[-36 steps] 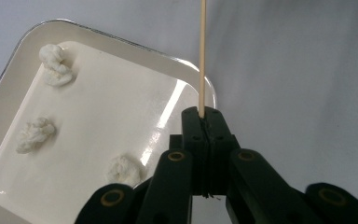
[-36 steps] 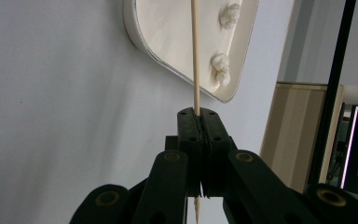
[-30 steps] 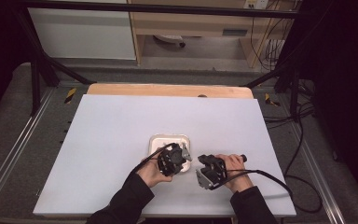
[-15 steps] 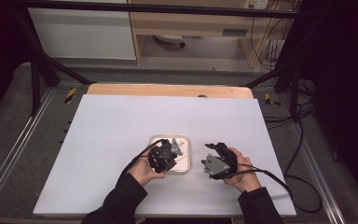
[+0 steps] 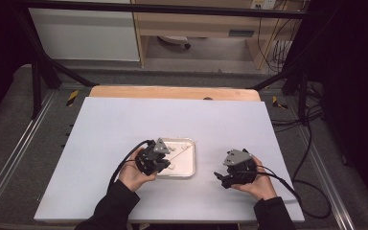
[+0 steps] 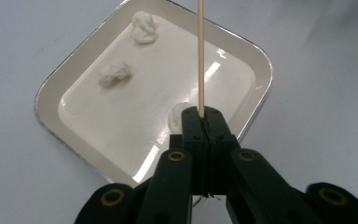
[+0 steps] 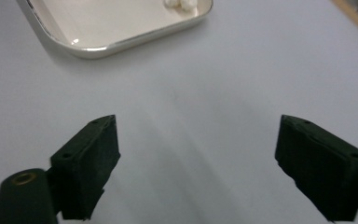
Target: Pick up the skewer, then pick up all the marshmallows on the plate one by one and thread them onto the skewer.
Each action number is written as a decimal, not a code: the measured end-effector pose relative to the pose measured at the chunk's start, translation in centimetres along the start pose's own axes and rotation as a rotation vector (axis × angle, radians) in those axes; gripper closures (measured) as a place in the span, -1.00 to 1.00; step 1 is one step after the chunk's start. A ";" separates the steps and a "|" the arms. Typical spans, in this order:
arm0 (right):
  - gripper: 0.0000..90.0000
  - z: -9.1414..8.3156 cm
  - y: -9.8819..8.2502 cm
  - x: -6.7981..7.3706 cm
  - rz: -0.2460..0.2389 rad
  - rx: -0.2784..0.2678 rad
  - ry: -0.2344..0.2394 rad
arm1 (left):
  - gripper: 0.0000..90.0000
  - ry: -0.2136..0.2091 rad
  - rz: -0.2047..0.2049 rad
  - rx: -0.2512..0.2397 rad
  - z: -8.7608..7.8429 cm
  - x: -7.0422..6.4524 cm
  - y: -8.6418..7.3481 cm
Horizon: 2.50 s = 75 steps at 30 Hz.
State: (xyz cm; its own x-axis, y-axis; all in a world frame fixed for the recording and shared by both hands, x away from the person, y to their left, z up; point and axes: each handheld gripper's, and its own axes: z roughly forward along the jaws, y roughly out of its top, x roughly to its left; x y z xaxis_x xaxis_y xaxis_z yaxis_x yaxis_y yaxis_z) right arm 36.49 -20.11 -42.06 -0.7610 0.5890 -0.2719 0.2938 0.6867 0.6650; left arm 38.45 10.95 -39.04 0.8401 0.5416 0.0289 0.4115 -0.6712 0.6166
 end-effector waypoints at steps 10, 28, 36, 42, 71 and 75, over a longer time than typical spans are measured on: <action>-0.95 0.5 -0.9 -0.2 0.176 0.009 0.070 | 0.97 0.037 -0.069 -0.096 -2.2 1.1 -3.4; -0.98 0.4 1.7 0.4 0.317 -0.082 0.139 | 0.97 0.082 -0.185 -0.218 -4.7 2.2 -8.6; -0.99 1.1 3.1 1.0 0.335 -0.117 0.144 | 0.97 0.085 -0.215 -0.261 -5.7 2.2 -10.4; -0.99 1.9 4.5 1.6 0.342 -0.134 0.144 | 0.97 0.094 -0.219 -0.285 -6.2 2.0 -11.2; -0.62 8.7 9.6 5.2 0.311 -0.111 0.194 | 0.97 0.090 -0.252 -0.297 -6.0 2.4 -12.3; -0.40 9.5 9.6 5.6 0.315 -0.118 0.212 | 0.97 0.090 -0.253 -0.295 -5.9 2.4 -12.3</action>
State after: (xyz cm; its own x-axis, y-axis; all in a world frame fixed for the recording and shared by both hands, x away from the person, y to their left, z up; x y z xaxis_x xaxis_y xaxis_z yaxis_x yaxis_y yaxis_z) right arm 40.51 -6.19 -43.80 -0.7501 0.6538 0.0996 0.4730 0.4252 0.7717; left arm 33.32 23.57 -41.91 0.6855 0.7222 -0.0921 0.4714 -0.3439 0.8121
